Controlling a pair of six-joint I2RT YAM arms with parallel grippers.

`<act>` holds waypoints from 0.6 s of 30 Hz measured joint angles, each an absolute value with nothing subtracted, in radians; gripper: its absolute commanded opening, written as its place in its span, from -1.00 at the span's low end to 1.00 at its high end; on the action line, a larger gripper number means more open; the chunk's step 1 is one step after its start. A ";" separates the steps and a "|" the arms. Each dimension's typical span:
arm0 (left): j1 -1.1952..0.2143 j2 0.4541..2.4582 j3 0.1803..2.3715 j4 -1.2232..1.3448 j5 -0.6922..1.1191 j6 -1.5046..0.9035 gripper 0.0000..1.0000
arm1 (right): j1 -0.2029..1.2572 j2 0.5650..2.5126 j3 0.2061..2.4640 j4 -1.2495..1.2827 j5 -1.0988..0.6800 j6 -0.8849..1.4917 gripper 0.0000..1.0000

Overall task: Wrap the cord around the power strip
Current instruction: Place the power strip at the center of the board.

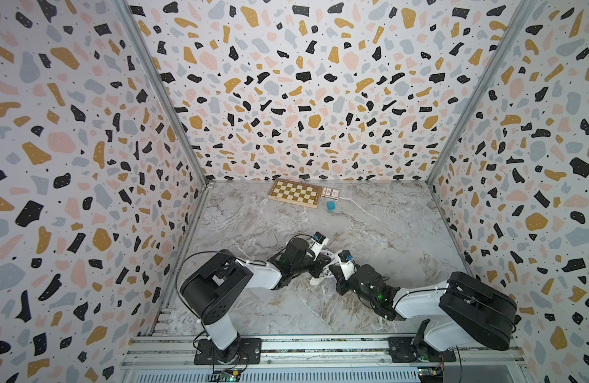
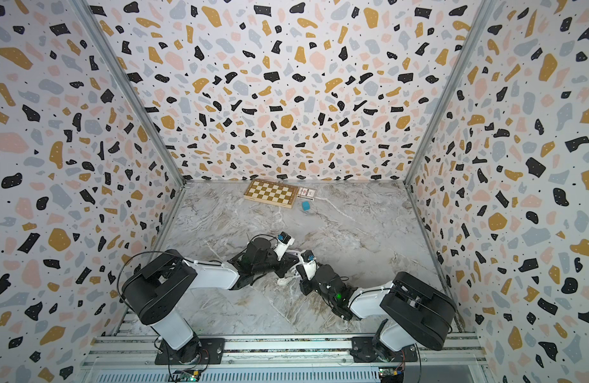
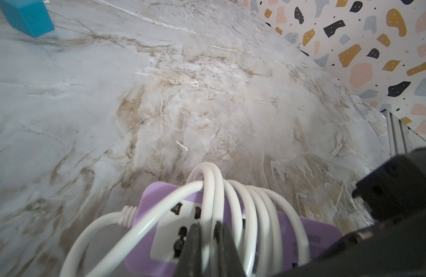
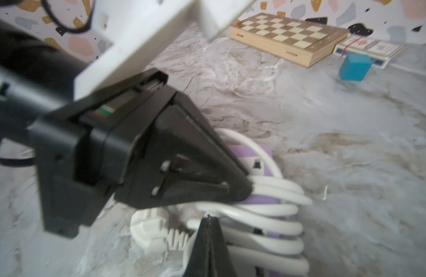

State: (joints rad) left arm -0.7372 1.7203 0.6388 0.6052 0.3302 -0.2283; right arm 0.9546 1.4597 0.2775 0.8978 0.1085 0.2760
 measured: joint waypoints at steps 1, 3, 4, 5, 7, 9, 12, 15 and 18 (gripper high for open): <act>-0.738 1.720 0.635 0.607 0.333 -0.228 -1.00 | 0.967 1.460 0.265 0.900 0.112 0.289 -1.00; -0.739 1.719 0.635 0.609 0.333 -0.228 -0.93 | 0.991 1.462 0.252 0.882 0.106 0.306 -1.00; -0.742 1.716 0.635 0.608 0.332 -0.228 -0.86 | 0.994 1.463 0.250 0.875 0.106 0.310 -1.00; -0.744 1.710 0.635 0.606 0.328 -0.228 -0.82 | 0.994 1.462 0.250 0.870 0.106 0.311 -1.00; -0.746 1.697 0.636 0.596 0.323 -0.226 -0.72 | 0.994 1.456 0.258 0.849 0.107 0.309 -1.00; -0.749 1.686 0.640 0.568 0.311 -0.221 -0.64 | 0.994 1.445 0.274 0.806 0.107 0.295 -0.97; -0.749 1.657 0.649 0.494 0.301 -0.210 -0.55 | 0.986 1.421 0.302 0.723 0.107 0.261 -0.82; -0.749 1.618 0.654 0.403 0.285 -0.187 -0.45 | 0.976 1.372 0.323 0.638 0.117 0.219 -0.63; -0.749 1.590 0.666 0.304 0.277 -0.158 -0.35 | 0.956 1.296 0.336 0.573 0.126 0.177 -0.44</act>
